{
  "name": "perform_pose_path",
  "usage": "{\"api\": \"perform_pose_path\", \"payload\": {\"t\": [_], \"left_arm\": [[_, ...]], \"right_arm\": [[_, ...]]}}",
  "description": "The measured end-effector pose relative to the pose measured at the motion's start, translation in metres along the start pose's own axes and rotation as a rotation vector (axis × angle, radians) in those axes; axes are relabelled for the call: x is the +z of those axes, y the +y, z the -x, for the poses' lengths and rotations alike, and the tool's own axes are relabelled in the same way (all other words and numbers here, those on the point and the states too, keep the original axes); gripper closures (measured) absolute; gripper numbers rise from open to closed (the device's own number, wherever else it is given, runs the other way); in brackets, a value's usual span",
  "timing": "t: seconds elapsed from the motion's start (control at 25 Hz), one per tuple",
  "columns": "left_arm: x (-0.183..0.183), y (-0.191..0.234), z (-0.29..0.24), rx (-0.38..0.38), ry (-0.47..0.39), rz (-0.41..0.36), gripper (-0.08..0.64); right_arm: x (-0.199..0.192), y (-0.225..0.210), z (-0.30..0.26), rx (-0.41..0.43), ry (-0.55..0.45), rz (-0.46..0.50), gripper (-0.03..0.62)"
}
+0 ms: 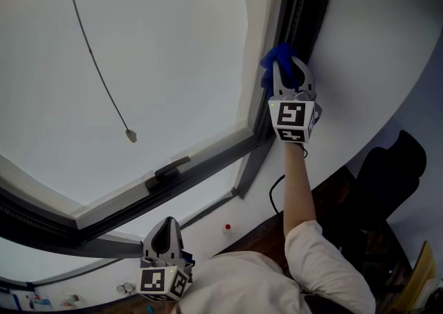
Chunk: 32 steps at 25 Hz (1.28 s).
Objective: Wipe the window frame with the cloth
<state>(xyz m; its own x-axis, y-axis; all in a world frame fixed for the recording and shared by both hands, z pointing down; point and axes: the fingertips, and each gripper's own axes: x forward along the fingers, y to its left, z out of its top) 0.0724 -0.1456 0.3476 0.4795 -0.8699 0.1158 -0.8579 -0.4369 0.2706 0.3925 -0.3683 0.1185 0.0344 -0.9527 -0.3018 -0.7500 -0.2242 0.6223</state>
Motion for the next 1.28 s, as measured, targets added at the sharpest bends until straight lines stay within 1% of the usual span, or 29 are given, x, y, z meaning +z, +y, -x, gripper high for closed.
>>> {"api": "perform_pose_path", "payload": {"t": [0.44,0.84,1.28], "left_arm": [[0.002,-0.006,-0.003,0.003,-0.004,-0.005,0.551],[-0.002,-0.009,-0.003,0.006,0.003,0.0,0.551],[-0.003,-0.012,0.0,0.015,0.008,0.012,0.551]], "right_arm": [[-0.012,0.009,0.005,0.028,0.009,0.003,0.505],[-0.029,0.024,0.012,0.062,0.035,0.01,0.505],[-0.051,0.043,0.022,0.111,0.058,-0.008,0.505]]}}
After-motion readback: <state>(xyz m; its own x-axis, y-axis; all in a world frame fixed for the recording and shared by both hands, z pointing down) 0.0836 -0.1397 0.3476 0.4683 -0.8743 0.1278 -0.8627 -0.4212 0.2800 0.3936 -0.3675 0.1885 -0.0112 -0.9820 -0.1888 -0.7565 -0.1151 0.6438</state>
